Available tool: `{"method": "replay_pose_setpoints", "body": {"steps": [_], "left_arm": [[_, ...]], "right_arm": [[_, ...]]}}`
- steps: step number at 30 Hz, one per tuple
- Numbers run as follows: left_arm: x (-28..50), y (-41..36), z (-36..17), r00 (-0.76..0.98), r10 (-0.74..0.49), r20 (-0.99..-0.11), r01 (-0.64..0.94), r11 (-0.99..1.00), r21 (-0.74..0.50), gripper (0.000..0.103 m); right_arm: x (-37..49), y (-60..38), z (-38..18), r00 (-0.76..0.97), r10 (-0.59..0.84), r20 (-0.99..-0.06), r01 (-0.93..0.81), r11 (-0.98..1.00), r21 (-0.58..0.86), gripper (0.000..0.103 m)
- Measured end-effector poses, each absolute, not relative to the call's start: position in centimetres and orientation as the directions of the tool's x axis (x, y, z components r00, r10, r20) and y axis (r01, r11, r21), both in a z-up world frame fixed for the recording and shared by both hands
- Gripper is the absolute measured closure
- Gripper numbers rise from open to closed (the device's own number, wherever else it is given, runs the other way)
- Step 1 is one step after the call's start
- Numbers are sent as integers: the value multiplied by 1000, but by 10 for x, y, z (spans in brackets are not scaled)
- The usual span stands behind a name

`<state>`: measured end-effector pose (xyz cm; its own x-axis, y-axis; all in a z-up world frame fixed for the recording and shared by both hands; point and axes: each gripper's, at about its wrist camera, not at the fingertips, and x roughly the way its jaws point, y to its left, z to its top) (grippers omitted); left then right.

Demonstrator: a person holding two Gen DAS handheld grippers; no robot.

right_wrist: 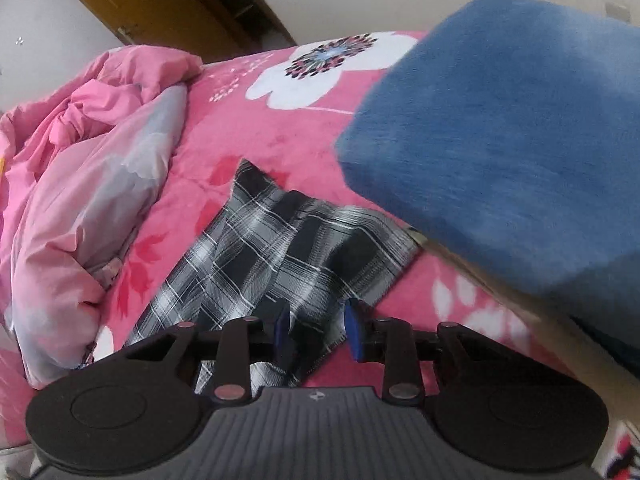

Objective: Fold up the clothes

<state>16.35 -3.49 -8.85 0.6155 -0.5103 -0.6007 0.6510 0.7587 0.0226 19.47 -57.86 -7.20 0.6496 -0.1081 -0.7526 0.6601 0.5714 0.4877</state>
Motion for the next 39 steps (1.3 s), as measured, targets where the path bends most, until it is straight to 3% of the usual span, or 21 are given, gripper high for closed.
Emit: {"method": "replay_pose_setpoints", "body": {"steps": [2,3,4,6,9,13,15,18,20,33,39], "left_arm": [[166,-35,-89,613,-517,-597,651,759,11,62],[166,-35,-89,614,-520,-594,651,759,8,67],[166,-35,-89,618,-521,-589,648,761,7,70],[167,-35,-89,625,-518,-584,639,769,2,92],[172,-31,-87,625,-534,-570,630,776,-36,102],[164,-27,-79,635,-556,-536,648,761,-21,103],[159,-27,-79,634,-561,-533,661,750,-3,103],[157,-27,-84,614,-562,-554,679,734,8,103],[157,-27,-87,603,-559,-568,685,728,11,103],[163,-23,-87,542,-571,-617,703,710,-40,101],[159,-11,-75,546,-615,-569,694,712,-104,96]], "right_arm": [[201,-578,-75,652,-105,-751,653,581,486,80],[204,-579,-73,657,-103,-747,645,590,487,99],[206,-579,-70,667,-99,-738,632,599,492,103],[212,-579,-55,698,-102,-708,602,620,504,103],[212,-574,-15,797,-91,-597,500,654,568,103],[184,-569,18,863,-117,-491,428,686,588,103],[164,-574,4,829,-146,-540,485,669,563,103],[145,-581,-46,698,-150,-700,616,624,481,103],[136,-584,-67,653,-142,-744,656,598,460,103],[123,-575,-59,597,-227,-769,669,671,320,101],[128,-567,-33,656,-226,-720,615,713,337,100]]}}
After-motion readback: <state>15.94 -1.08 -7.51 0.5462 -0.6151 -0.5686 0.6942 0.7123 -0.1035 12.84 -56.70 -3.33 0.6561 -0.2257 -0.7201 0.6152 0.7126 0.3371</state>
